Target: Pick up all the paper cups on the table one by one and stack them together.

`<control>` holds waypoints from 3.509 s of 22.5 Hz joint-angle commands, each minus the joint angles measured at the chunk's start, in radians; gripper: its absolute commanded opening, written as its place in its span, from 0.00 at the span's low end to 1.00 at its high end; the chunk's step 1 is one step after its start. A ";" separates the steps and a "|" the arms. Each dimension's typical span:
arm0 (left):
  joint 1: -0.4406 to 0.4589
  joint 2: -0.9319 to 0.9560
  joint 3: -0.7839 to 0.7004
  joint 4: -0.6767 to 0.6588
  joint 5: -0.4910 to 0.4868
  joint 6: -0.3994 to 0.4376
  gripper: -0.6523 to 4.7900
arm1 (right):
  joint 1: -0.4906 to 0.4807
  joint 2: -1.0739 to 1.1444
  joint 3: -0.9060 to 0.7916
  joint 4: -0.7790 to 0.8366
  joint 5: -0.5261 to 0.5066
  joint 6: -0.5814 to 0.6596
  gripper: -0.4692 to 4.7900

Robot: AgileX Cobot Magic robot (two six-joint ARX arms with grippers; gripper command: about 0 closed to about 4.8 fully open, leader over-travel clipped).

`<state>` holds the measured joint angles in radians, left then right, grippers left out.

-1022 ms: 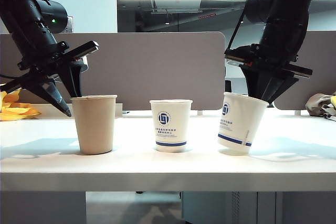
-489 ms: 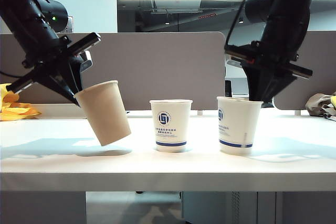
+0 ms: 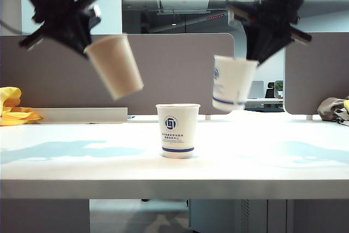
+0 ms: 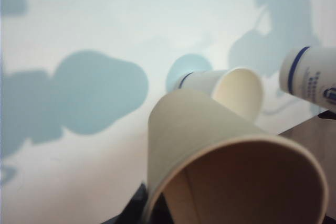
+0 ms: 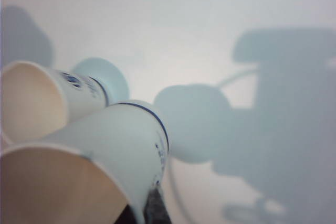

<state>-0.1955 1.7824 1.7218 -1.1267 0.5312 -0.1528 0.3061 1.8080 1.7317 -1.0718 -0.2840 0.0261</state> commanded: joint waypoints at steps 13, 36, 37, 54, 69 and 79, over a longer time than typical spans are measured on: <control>-0.062 -0.015 0.090 0.009 0.008 -0.007 0.11 | 0.128 -0.030 0.069 0.033 -0.011 0.001 0.13; -0.068 -0.016 0.091 0.068 0.022 -0.043 0.11 | 0.153 0.067 0.068 0.095 -0.049 0.026 0.13; -0.068 -0.016 0.091 0.068 0.035 -0.043 0.11 | 0.153 0.069 0.068 0.095 -0.049 0.026 0.13; -0.068 -0.016 0.091 0.058 0.058 -0.043 0.11 | 0.153 0.113 0.068 0.101 -0.052 0.023 0.33; -0.120 0.042 0.090 0.049 0.039 -0.045 0.16 | 0.145 0.111 0.210 0.035 0.001 0.023 0.61; -0.142 0.057 0.089 0.072 0.033 -0.068 0.17 | 0.138 0.067 0.281 0.024 0.031 0.023 0.60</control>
<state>-0.3313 1.8359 1.8072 -1.0565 0.5602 -0.2180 0.4465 1.8744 2.0113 -1.0519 -0.2569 0.0517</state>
